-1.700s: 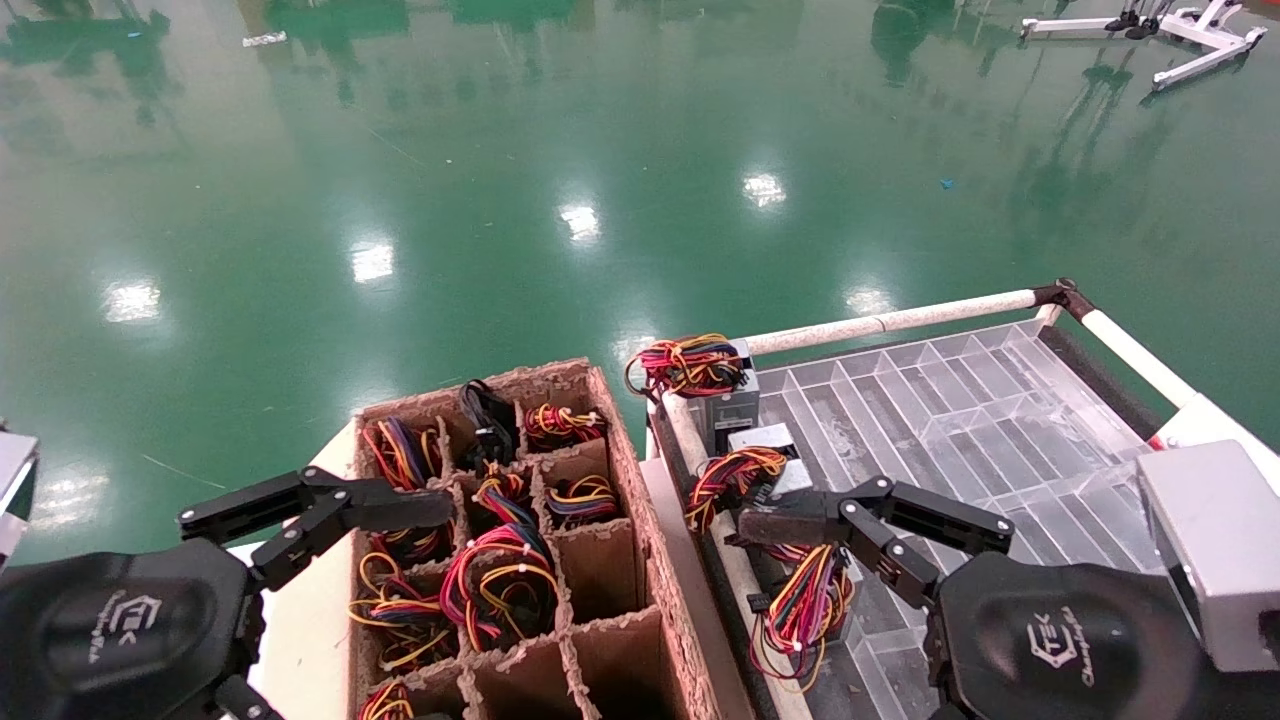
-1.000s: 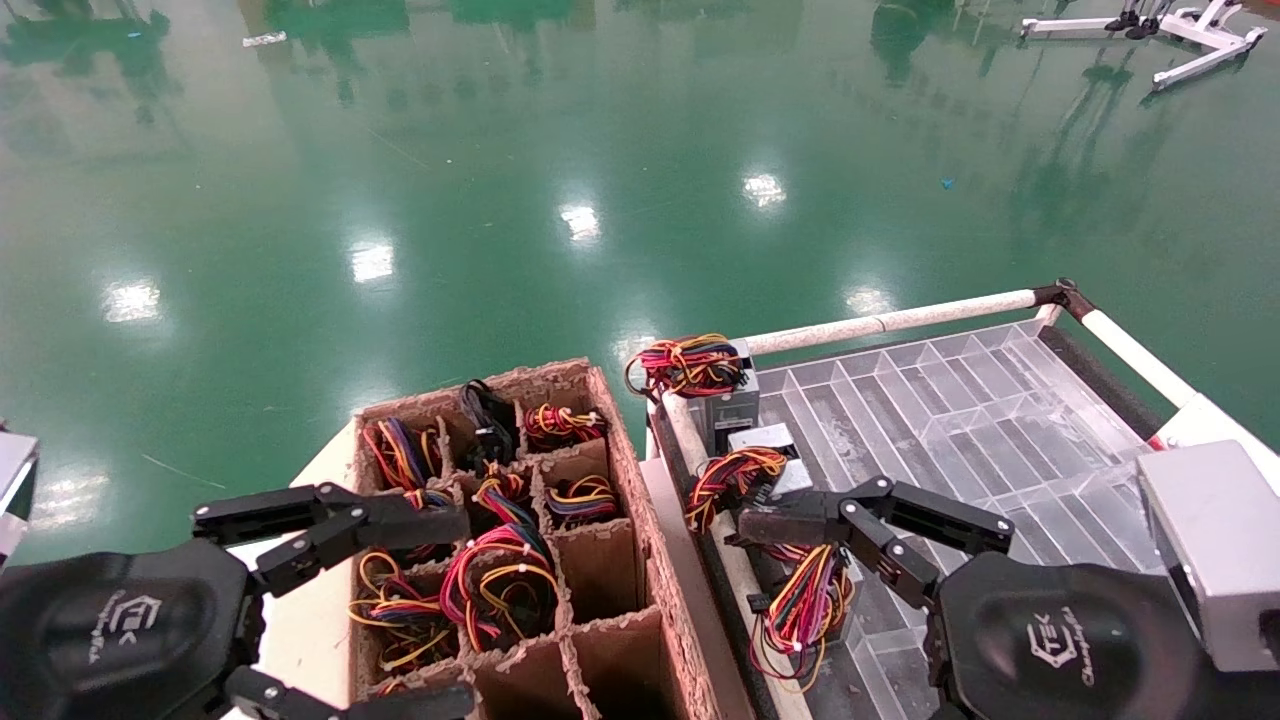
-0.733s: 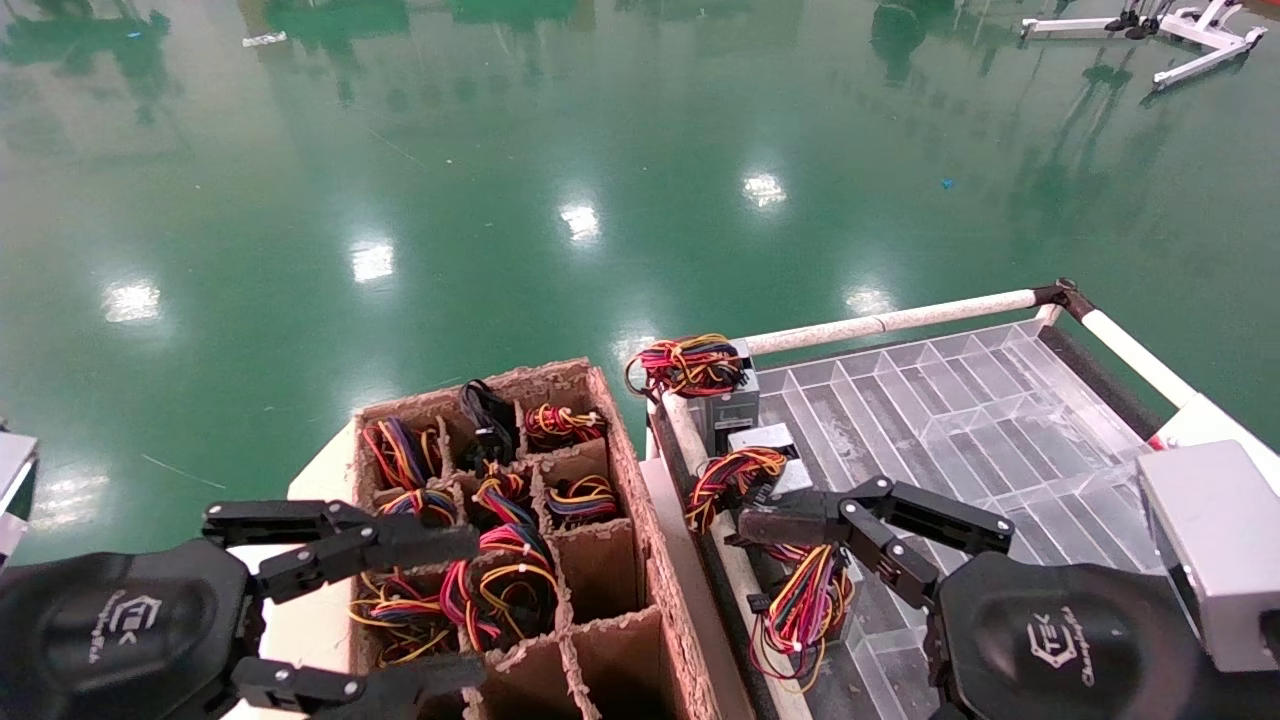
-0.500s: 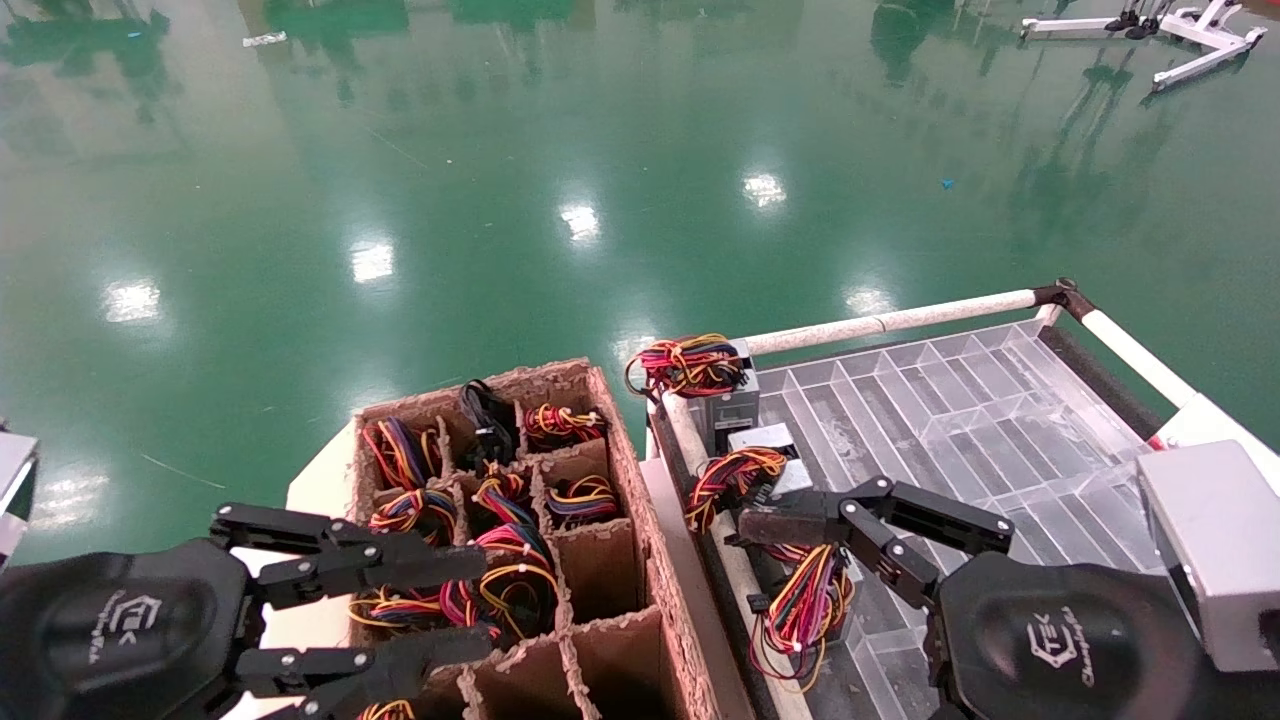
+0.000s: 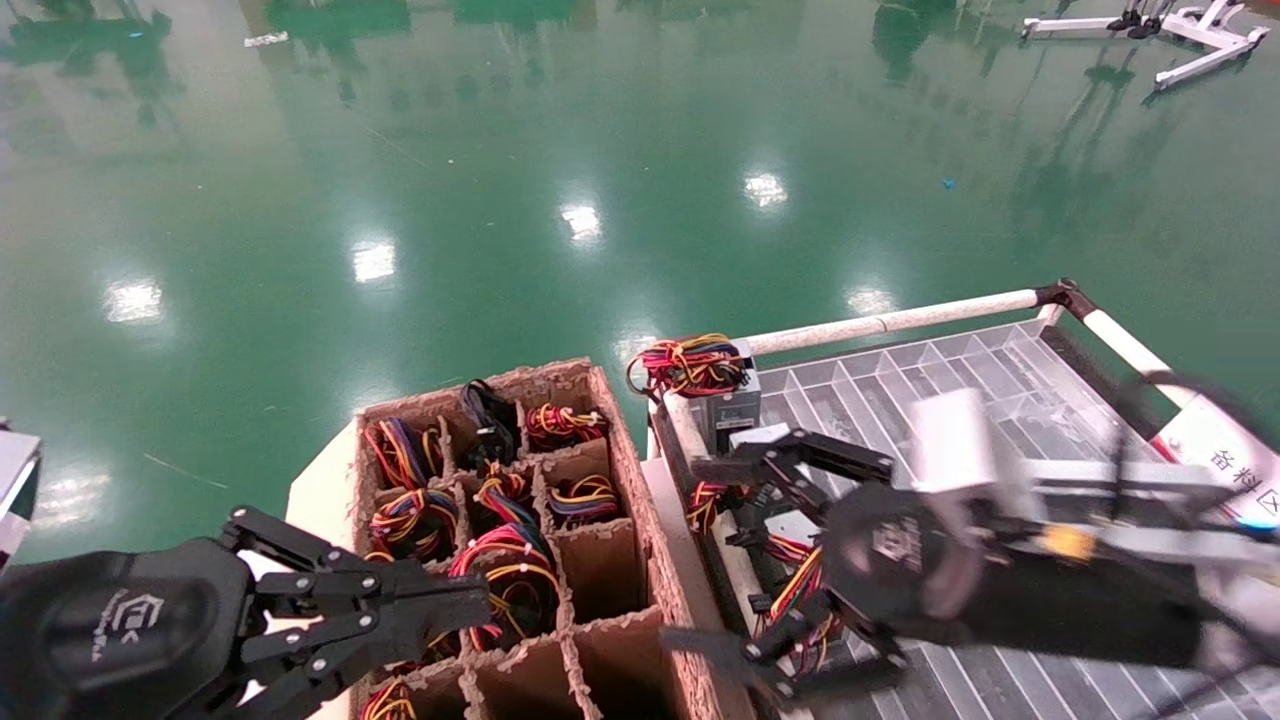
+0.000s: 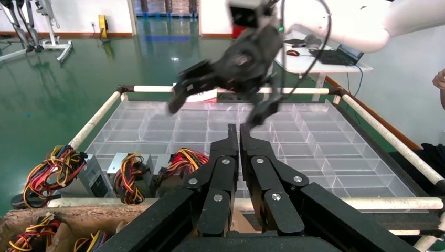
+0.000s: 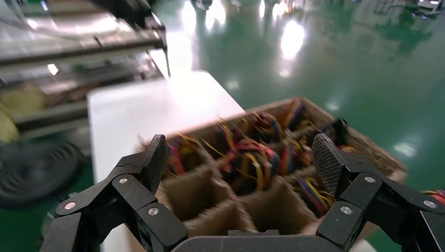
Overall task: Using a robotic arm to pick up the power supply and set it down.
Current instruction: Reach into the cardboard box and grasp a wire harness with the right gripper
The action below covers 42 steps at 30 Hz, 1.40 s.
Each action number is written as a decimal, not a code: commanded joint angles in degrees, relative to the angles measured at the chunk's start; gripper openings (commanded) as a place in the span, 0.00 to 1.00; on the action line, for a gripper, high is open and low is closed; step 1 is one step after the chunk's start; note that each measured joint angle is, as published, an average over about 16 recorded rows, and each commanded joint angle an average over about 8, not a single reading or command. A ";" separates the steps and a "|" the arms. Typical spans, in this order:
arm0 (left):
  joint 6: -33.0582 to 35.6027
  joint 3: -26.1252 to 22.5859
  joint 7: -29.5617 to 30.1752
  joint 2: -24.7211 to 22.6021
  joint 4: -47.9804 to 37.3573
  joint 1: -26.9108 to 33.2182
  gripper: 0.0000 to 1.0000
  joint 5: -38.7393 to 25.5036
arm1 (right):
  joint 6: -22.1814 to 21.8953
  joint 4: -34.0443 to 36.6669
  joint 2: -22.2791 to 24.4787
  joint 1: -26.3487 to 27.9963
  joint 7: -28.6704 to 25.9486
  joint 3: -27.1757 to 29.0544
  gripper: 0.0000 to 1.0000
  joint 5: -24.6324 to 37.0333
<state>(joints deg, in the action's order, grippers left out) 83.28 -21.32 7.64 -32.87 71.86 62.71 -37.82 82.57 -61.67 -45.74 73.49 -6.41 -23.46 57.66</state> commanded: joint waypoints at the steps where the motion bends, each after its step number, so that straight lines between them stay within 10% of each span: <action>1: 0.00 0.00 0.00 0.00 0.00 0.00 0.00 0.00 | -0.57 2.02 -1.99 2.37 0.83 -1.40 1.00 3.04; 11: 0.00 0.00 0.00 0.00 0.00 0.00 0.03 0.00 | -5.25 16.33 -13.30 11.23 10.15 -6.71 1.00 14.30; 20: 0.00 -0.01 0.00 0.00 0.00 0.00 1.00 0.00 | -12.01 30.94 -23.61 18.80 20.56 -11.11 0.87 23.43; 28: 0.00 -0.01 0.00 0.00 0.00 0.00 1.00 0.01 | -18.41 41.63 -30.55 23.26 28.59 -12.93 0.04 26.97; 42: 0.00 -0.01 -0.01 0.00 0.00 0.00 1.00 0.01 | -29.54 40.66 -32.91 21.37 31.04 -19.87 0.00 23.07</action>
<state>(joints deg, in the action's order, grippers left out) 83.27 -21.33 7.63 -32.87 71.86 62.72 -37.81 52.81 -21.06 -78.62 94.95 24.51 -43.45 80.68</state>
